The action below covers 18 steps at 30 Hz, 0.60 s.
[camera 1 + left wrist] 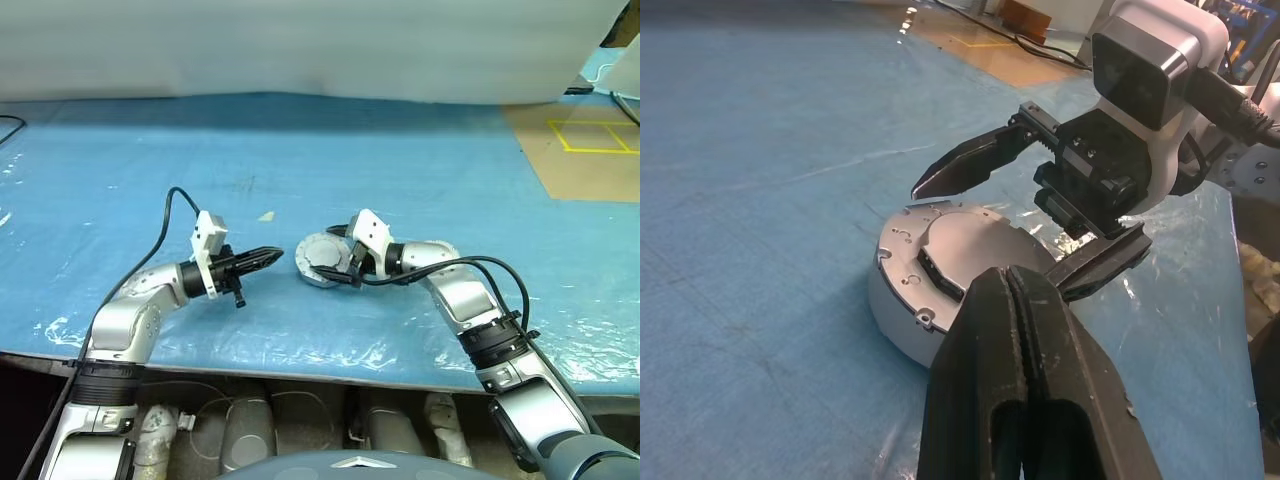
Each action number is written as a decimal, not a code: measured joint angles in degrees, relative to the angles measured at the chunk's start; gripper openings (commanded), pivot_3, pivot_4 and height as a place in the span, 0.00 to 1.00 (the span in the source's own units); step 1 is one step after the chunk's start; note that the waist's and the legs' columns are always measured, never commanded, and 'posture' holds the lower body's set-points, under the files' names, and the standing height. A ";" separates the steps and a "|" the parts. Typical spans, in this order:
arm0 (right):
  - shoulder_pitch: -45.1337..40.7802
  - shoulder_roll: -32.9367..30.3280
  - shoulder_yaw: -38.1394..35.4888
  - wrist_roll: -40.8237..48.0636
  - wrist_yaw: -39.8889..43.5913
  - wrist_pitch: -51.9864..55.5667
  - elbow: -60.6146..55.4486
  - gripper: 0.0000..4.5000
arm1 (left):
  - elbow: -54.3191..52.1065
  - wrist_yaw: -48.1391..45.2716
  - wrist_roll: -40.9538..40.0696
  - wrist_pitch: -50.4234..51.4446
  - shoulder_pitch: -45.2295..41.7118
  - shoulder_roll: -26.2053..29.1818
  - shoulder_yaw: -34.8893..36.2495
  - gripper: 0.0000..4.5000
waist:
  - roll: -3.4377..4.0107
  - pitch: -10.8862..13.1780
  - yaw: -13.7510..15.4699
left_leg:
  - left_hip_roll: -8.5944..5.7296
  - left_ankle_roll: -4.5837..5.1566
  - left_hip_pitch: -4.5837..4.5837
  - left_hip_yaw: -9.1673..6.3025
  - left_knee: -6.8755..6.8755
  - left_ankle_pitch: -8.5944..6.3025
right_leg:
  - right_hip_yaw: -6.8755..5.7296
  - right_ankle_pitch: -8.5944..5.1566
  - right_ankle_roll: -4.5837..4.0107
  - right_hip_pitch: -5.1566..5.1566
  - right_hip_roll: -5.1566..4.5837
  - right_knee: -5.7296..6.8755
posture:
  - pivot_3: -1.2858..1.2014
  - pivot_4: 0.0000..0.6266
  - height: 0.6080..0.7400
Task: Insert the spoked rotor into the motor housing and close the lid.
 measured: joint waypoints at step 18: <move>0.15 0.56 0.31 -0.61 -0.06 -2.95 2.04 0.65 | 0.07 0.42 0.00 0.00 -0.02 -0.57 -0.33 0.00 | -0.01 0.00 -0.16 | 0.00 0.01 0.49 -0.01 0.05 -0.01 | 0.00 0.01 0.00 0.53 -0.01 -0.02 | 0.52 0.24 1.00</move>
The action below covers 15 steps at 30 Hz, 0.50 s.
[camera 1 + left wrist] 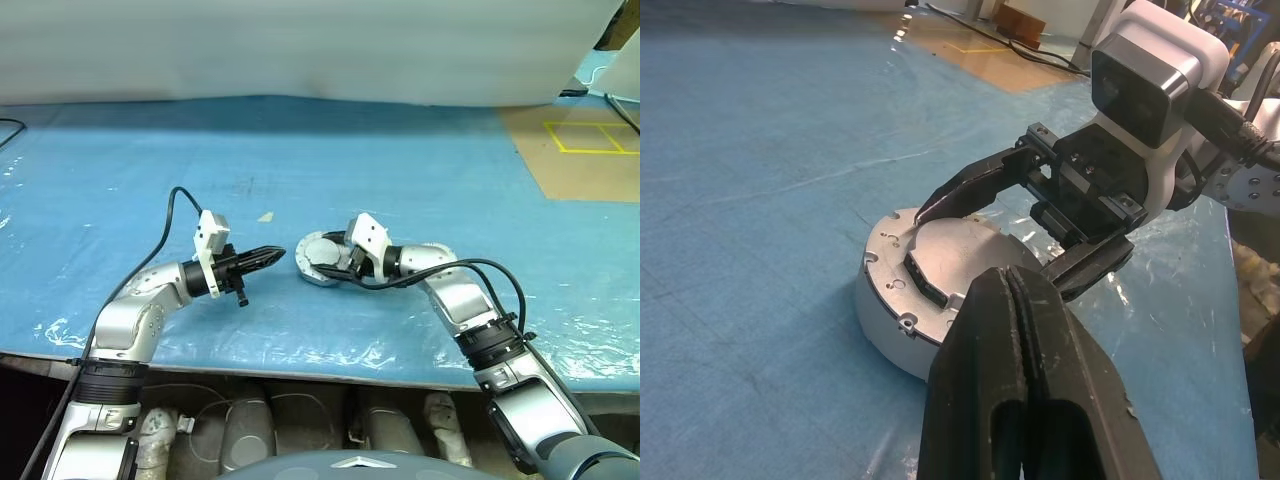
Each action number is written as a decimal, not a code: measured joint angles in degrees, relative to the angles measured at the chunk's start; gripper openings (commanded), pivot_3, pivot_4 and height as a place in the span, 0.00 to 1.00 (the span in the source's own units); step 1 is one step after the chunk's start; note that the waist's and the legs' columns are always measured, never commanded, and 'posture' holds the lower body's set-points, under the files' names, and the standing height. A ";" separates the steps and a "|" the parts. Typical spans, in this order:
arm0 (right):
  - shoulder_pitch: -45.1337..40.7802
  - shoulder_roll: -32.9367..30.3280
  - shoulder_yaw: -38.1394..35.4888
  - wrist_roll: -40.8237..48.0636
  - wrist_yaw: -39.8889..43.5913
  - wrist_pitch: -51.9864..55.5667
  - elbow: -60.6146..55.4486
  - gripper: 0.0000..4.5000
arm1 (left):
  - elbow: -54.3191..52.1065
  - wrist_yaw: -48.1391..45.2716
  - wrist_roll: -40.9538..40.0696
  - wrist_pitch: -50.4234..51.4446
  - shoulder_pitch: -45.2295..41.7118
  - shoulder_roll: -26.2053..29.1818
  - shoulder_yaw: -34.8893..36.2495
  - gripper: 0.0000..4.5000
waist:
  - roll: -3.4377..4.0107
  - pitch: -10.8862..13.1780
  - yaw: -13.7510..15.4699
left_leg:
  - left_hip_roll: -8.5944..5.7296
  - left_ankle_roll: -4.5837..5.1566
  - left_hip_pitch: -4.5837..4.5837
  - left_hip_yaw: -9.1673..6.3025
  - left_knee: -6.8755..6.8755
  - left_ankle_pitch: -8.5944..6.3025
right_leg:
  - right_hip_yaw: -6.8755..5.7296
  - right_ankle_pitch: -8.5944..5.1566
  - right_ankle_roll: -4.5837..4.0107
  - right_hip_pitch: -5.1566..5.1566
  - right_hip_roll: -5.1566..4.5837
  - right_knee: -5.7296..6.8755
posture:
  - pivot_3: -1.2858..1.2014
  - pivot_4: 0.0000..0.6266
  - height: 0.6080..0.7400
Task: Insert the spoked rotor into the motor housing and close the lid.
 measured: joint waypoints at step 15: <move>-1.03 -3.01 -5.19 4.91 3.50 8.09 -0.44 0.65 | 0.00 -0.11 -0.12 0.02 0.01 -0.19 -0.42 0.00 | 0.00 0.00 0.00 | 0.01 0.00 -0.20 -0.01 -0.08 0.00 | 0.00 -0.01 -0.03 -0.20 0.05 -0.05 | 0.52 0.24 1.00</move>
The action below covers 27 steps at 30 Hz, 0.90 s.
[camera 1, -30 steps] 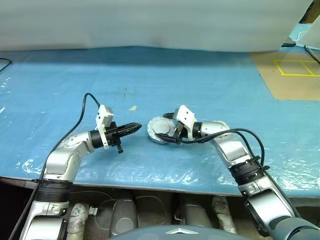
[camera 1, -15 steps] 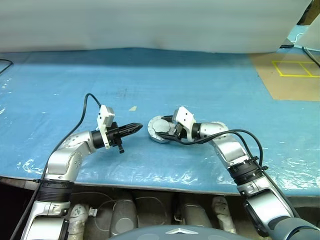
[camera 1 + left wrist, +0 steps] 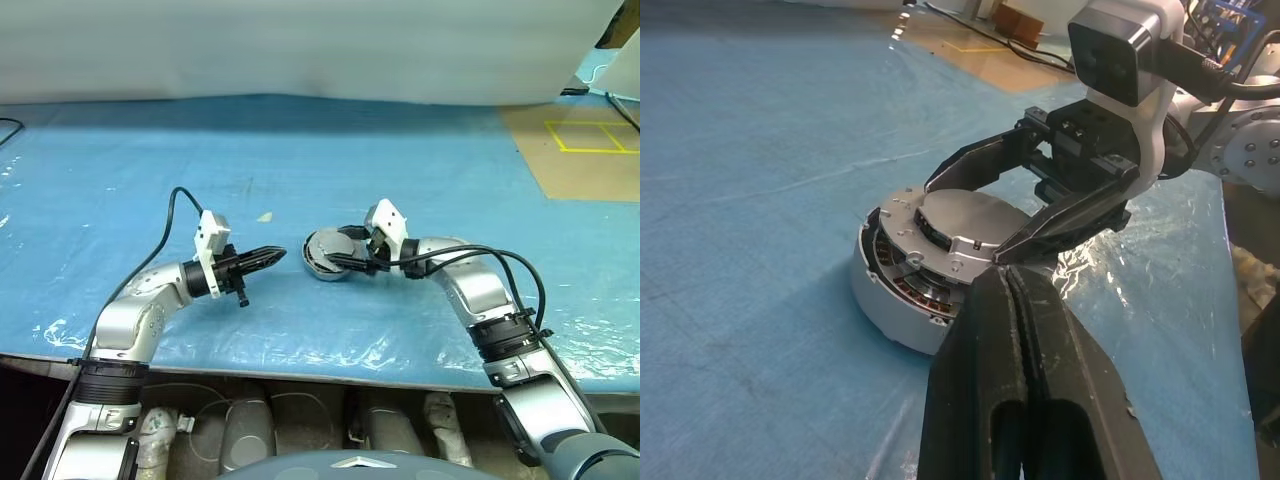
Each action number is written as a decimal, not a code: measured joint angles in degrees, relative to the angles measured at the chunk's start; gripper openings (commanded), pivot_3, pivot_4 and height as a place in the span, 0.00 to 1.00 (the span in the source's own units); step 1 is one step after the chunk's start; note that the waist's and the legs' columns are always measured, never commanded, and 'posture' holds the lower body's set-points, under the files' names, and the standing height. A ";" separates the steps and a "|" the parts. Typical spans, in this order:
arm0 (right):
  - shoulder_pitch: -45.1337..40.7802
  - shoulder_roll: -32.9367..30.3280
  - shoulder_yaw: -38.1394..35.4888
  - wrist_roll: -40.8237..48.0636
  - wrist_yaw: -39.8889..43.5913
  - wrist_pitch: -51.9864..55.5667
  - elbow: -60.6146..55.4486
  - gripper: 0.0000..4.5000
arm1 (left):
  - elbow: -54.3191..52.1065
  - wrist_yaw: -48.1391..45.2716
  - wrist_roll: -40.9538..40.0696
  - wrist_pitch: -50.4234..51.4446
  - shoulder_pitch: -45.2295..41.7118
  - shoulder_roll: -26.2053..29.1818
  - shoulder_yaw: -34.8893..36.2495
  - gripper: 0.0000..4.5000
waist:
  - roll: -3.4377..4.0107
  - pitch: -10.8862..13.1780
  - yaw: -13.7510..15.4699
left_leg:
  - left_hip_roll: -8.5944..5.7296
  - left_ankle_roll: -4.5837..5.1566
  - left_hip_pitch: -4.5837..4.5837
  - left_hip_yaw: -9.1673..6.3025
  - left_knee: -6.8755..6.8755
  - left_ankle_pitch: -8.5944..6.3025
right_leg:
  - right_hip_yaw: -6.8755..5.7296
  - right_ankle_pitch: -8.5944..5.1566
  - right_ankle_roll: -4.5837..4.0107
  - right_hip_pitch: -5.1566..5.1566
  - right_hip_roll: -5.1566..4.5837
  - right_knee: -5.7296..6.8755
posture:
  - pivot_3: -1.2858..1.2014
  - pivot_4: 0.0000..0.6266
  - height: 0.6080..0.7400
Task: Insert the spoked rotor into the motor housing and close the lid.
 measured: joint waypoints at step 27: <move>-0.46 4.46 1.08 -2.98 -2.98 -4.07 4.03 0.65 | 2.02 -0.07 0.12 -0.14 -1.40 -0.64 -1.06 0.00 | 0.00 0.00 -0.04 | 0.00 0.00 0.33 0.01 0.05 -0.01 | 0.01 -0.01 0.03 0.30 -0.02 0.01 | 0.52 0.24 1.00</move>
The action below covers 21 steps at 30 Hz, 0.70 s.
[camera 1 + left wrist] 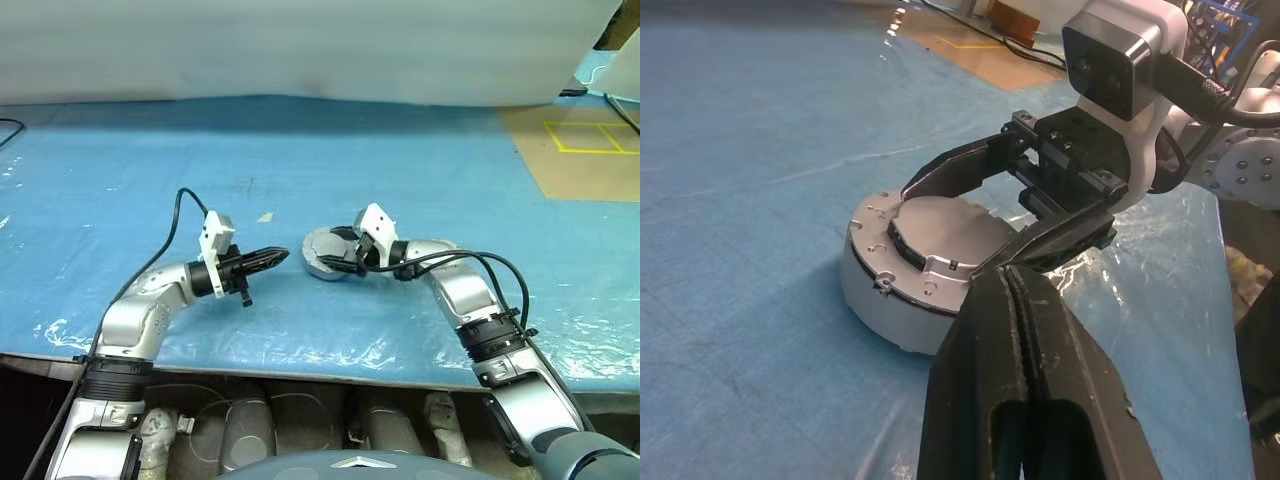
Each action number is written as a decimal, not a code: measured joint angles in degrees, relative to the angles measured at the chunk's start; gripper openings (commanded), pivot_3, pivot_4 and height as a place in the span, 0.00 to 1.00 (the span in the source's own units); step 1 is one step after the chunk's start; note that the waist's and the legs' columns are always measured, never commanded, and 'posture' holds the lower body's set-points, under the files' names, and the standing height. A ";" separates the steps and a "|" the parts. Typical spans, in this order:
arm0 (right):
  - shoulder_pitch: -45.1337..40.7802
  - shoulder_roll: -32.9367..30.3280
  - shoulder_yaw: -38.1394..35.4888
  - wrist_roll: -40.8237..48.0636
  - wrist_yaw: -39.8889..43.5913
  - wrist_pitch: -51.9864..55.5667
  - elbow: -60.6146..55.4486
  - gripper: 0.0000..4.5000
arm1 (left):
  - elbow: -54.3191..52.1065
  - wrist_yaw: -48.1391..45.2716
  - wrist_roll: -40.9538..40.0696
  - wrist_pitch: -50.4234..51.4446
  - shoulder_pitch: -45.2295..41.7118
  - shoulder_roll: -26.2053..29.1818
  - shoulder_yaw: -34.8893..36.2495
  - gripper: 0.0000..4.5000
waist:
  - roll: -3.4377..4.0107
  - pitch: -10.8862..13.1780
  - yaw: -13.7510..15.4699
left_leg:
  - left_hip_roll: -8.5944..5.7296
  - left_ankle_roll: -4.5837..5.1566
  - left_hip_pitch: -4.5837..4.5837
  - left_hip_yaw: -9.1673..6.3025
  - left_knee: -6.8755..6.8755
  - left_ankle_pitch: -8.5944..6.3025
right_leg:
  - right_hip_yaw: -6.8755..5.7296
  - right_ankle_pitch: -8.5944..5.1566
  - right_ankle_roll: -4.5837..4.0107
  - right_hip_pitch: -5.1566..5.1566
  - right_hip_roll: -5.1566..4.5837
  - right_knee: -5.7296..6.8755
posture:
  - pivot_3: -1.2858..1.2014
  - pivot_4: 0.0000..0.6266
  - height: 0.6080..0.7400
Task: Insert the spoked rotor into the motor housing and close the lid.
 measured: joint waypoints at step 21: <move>-1.53 4.57 0.54 -1.81 -6.50 0.54 5.27 0.65 | 1.70 -0.34 0.17 -0.64 -1.33 -0.20 -0.57 0.00 | -0.28 -0.19 -0.15 | -0.02 -0.01 1.03 -0.01 -0.18 -0.02 | 0.09 -0.25 0.44 0.79 -0.01 -0.05 | 0.52 0.24 1.00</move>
